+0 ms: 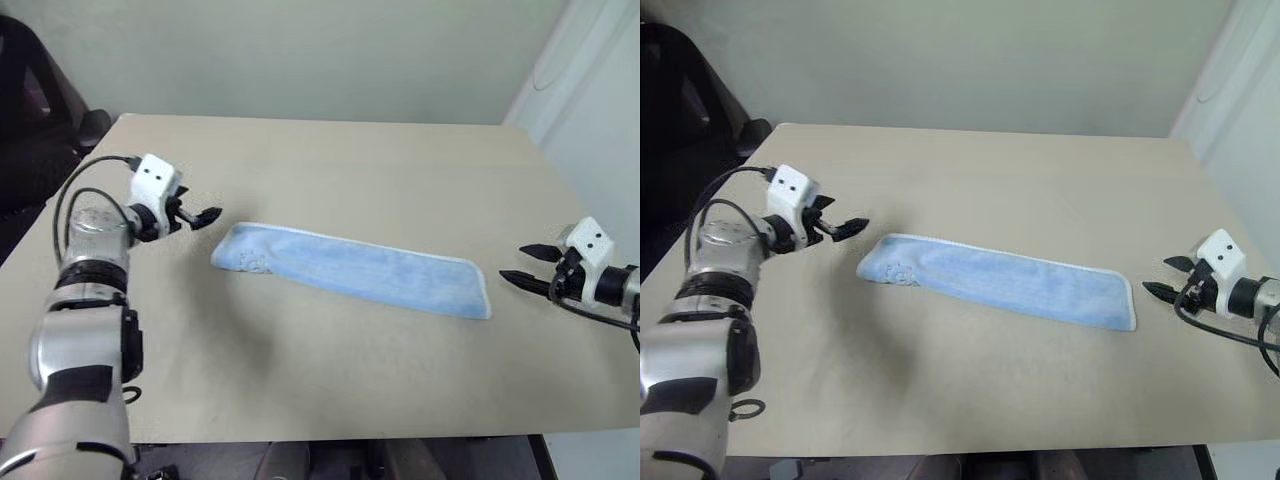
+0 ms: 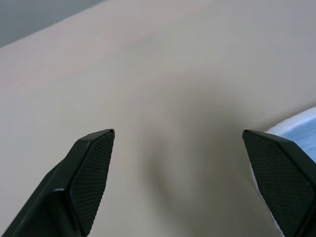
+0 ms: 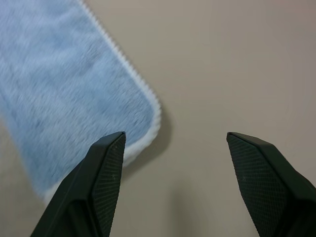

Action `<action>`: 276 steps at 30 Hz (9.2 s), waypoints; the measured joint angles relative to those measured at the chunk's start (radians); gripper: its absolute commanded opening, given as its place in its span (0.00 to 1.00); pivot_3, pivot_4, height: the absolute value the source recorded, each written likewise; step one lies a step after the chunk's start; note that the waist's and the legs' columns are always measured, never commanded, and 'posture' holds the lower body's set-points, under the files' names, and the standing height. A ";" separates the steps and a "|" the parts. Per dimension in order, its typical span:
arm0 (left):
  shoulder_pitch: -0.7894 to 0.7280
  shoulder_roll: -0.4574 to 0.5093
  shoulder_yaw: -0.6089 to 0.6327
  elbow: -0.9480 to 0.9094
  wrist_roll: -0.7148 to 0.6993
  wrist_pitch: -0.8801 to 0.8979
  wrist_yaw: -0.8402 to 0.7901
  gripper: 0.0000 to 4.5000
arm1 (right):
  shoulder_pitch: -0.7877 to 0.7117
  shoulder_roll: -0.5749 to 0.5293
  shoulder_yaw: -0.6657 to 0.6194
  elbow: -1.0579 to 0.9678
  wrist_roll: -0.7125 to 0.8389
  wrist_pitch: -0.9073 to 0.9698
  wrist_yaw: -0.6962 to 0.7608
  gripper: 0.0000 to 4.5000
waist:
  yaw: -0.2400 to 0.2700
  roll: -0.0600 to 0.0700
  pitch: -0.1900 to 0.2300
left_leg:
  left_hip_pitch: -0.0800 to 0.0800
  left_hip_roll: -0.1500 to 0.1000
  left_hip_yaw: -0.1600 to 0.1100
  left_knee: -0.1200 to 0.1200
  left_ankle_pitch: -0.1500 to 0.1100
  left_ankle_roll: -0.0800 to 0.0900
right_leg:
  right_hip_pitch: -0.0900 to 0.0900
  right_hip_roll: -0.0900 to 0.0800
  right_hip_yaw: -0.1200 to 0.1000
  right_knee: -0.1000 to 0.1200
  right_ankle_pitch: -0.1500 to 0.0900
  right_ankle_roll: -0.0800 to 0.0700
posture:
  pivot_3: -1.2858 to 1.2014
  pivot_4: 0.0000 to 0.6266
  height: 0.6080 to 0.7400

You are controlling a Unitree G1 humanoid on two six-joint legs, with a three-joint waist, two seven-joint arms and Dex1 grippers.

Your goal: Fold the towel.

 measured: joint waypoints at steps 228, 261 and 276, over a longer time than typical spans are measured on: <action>0.544 -0.327 0.312 -1.192 -1.717 0.943 2.039 1.00 | -0.441 0.545 0.400 0.121 -0.068 0.256 -0.290 0.01 | -0.003 -0.002 0.003 | 0.024 0.004 0.002 -0.004 -0.006 -0.020 | 0.010 0.012 -0.001 0.000 0.004 -0.015 | 0.52 0.24 1.00; 0.441 -0.382 0.270 -1.227 -1.560 0.965 1.947 0.01 | -0.417 0.534 0.382 0.087 -0.074 0.264 -0.322 0.00 | 0.009 -0.005 0.010 | 0.031 0.004 0.001 -0.004 -0.009 -0.020 | 0.016 0.014 0.000 0.000 -0.004 -0.009 | 0.52 0.24 1.00; 0.276 -0.205 -0.294 -1.375 -1.116 1.244 0.976 0.01 | -0.364 0.457 0.156 0.044 -0.014 0.330 -0.389 0.00 | 0.011 -0.005 0.010 | 0.030 0.003 0.000 -0.004 -0.014 -0.018 | 0.016 0.011 0.001 0.000 -0.009 -0.008 | 0.52 0.24 1.00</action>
